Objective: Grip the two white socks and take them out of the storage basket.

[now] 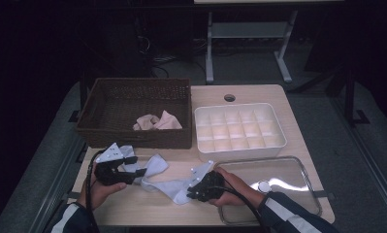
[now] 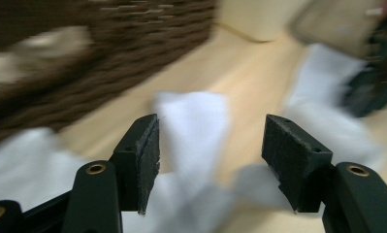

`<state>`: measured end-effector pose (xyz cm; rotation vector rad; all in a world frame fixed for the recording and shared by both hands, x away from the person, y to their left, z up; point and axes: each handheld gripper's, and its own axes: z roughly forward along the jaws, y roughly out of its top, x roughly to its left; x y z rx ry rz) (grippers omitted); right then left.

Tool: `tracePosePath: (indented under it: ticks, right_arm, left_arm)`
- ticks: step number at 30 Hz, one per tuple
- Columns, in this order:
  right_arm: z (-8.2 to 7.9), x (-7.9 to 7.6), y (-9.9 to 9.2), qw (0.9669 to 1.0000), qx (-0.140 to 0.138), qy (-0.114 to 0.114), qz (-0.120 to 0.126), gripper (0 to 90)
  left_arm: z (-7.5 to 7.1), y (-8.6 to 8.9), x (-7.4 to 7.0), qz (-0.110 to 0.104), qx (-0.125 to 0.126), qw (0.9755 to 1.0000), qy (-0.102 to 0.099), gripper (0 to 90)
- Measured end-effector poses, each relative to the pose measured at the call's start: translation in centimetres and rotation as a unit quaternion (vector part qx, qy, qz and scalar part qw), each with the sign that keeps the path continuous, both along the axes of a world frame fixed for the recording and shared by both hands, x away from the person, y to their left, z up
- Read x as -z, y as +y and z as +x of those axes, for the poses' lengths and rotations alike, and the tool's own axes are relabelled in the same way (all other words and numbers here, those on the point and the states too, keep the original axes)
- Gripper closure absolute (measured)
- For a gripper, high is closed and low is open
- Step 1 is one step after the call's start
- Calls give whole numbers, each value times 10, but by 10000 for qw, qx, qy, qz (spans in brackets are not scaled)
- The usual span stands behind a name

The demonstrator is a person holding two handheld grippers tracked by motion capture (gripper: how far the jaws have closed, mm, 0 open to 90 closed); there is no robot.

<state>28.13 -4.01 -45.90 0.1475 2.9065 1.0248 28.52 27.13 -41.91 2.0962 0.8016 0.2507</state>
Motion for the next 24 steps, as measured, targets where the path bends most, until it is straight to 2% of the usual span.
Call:
tracePosePath:
  ticks: [4, 6, 7, 8, 9, 11, 12, 13, 14, 18, 21, 22, 23, 24]
  right_arm:
    - [-3, -1, -2, 10000, -60, -7, -69, 762]
    - [-4, -1, -4, 9999, -54, 8, -87, 756]
    - [-4, -2, -5, 9999, -59, -6, -105, 755]
    - [-5, -2, -6, 9999, -55, -35, -142, 746]
    - [-5, -2, -6, 9999, -55, -35, -142, 746]
    - [-5, -2, -8, 9999, -31, -50, -162, 740]
    - [-6, -2, -9, 9999, 1, -18, -149, 735]
    - [-5, -2, -10, 9999, 11, -13, -146, 725]
    - [-5, -3, -10, 9999, 22, -27, -169, 716]
    - [-5, -3, -11, 9999, -24, 5, -163, 707]
    - [-4, -3, -11, 9998, -130, 75, -91, 673]
    - [-5, -4, -11, 9999, -135, 104, -9, 673]
    - [-5, -4, -11, 9999, -135, 104, -9, 673]
    - [-4, -6, -11, 10000, 17, -10, 57, 686]
  left_arm:
    - [-15, -18, 0, 242, 542, 9981, 162, 428]
    - [-24, -25, 4, 289, 844, 9955, 318, 426]
    - [-29, -28, 7, 382, 933, 9940, 417, 428]
    - [-35, -33, 14, 651, 1061, 9911, 471, 415]
    - [-35, -33, 14, 651, 1061, 9911, 471, 414]
    - [-40, -37, 25, 967, 1130, 9867, 650, 417]
    - [-42, -39, 29, 1114, 1150, 9847, 682, 416]
    - [-43, -40, 33, 1297, 1149, 9829, 627, 416]
    - [-44, -41, 33, 1320, 1134, 9833, 542, 430]
    - [-40, -37, 33, 1482, 978, 9831, 448, 426]
    - [-37, -27, 32, 1549, 737, 9843, 407, 418]
    - [-35, -21, 32, 1582, 568, 9852, 334, 405]
    - [-35, -21, 32, 1582, 568, 9852, 334, 388]
    - [-34, -16, 32, 1621, 430, 9856, 227, 370]
